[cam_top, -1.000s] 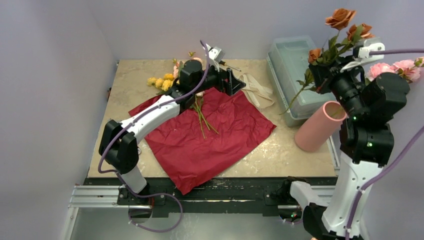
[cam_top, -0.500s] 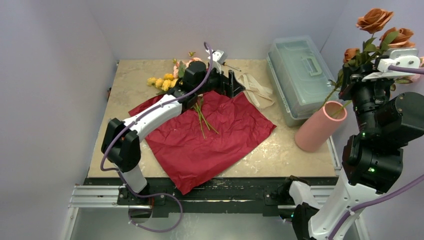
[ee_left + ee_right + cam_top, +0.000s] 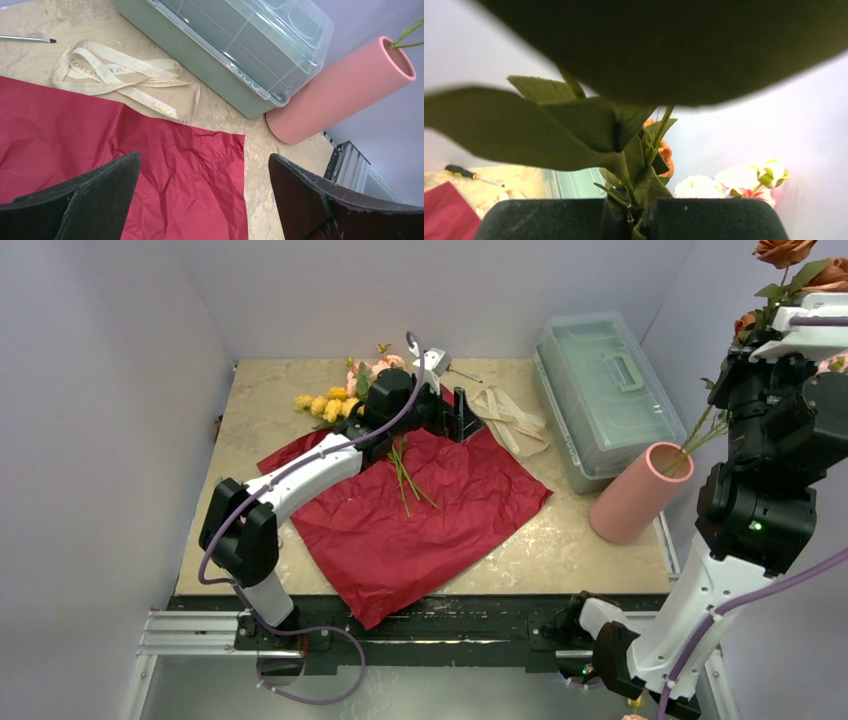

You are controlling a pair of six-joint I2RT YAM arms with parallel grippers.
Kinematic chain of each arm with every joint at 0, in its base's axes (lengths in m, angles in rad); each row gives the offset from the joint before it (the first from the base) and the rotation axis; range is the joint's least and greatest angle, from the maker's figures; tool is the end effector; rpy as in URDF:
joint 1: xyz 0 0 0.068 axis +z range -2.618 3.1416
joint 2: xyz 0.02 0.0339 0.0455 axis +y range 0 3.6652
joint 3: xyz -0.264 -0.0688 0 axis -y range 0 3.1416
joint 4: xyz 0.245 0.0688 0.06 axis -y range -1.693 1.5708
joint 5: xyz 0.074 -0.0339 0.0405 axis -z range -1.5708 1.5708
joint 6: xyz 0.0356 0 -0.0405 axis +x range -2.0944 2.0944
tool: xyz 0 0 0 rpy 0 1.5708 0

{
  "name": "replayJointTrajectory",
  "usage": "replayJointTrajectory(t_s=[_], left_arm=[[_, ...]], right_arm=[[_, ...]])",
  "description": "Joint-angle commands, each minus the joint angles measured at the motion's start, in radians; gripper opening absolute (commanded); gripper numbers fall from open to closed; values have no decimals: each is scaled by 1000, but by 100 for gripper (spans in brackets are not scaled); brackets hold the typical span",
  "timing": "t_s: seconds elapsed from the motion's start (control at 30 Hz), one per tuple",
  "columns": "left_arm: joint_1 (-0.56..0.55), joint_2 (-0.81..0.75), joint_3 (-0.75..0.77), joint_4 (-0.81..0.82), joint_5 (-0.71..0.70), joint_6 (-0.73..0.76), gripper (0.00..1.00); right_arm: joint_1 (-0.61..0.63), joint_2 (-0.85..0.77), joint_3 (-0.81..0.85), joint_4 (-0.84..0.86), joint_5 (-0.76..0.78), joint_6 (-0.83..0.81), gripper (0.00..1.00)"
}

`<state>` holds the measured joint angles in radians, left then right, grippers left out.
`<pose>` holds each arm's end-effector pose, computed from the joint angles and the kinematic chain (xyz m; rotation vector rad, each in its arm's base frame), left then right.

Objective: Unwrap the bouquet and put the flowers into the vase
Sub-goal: Insert the fake flower into the vase.

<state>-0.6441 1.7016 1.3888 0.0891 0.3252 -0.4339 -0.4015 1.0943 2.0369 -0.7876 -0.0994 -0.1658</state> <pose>0.3219 -0.2559 0.3330 0.4457 1.8592 -1.0434 0.0957 -0.0368 0.5985 0.0854 1.4258 -0.3982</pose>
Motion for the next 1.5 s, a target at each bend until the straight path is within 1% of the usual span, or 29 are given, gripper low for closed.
replayJointTrajectory(t_s=[0.0, 0.1, 0.3, 0.4, 0.57, 0.73, 0.83, 0.93, 1.03, 1.13, 1.23, 1.33, 1.47], left_arm=[[1, -58, -4, 17, -45, 24, 100], [3, -60, -1, 0, -77, 36, 100], [28, -60, -8, -39, -109, 31, 100], [61, -62, -14, -46, -135, 7, 100], [121, -59, -7, -60, -135, -27, 100], [135, -50, 10, -87, -141, -20, 100], [143, -40, 12, -151, -162, -31, 100], [155, -29, 13, -174, -179, -51, 100], [163, -14, 23, -191, -184, -55, 100], [175, 12, 50, -215, -181, -66, 100], [190, 35, 69, -240, -179, -87, 100], [208, 54, 75, -261, -168, -109, 100], [218, 63, 79, -285, -181, -112, 100]], right_arm=[[-7, 5, -95, 62, 36, -41, 0], [-7, -14, -195, 107, 22, -35, 0], [-7, 3, -297, 168, -33, 44, 0], [-7, 4, -365, 211, -40, 64, 0], [-8, 37, -431, 190, 21, 90, 0], [-7, 43, -494, 174, 33, 103, 0], [-6, 42, -535, 160, 60, 94, 0], [-7, 19, -593, 166, 76, 89, 10], [-6, 18, -626, 169, 110, 88, 14], [-8, 11, -650, 183, 148, 87, 20], [-8, 12, -634, 166, 153, 91, 37], [-7, 15, -608, 142, 161, 92, 40], [-8, 18, -563, 99, 179, 105, 54]])
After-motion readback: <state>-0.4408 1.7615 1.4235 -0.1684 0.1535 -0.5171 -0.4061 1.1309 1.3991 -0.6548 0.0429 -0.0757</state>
